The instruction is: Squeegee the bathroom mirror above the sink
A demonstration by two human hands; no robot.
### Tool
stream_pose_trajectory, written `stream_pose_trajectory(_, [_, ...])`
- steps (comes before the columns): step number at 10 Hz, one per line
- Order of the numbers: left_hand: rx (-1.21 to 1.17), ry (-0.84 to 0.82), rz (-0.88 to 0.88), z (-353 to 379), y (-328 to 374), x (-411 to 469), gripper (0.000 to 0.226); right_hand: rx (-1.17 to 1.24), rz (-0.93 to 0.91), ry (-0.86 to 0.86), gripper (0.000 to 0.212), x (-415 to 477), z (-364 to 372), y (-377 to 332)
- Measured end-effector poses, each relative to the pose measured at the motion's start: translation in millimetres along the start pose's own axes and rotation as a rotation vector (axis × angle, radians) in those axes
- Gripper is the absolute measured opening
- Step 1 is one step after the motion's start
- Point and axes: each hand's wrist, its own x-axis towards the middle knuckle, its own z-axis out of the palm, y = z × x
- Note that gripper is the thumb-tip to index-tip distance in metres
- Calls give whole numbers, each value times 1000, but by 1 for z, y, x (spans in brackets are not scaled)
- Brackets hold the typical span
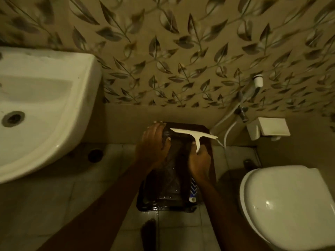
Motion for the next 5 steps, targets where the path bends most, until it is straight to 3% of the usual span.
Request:
stream_pose_trajectory(2, [-24, -113, -23, 79, -41, 21, 53, -102, 57, -90, 39, 59, 61, 46])
stream_pose_trajectory(5, [-59, -176, -30, 103, -37, 29, 52, -209, 66, -190, 47, 74, 69, 49])
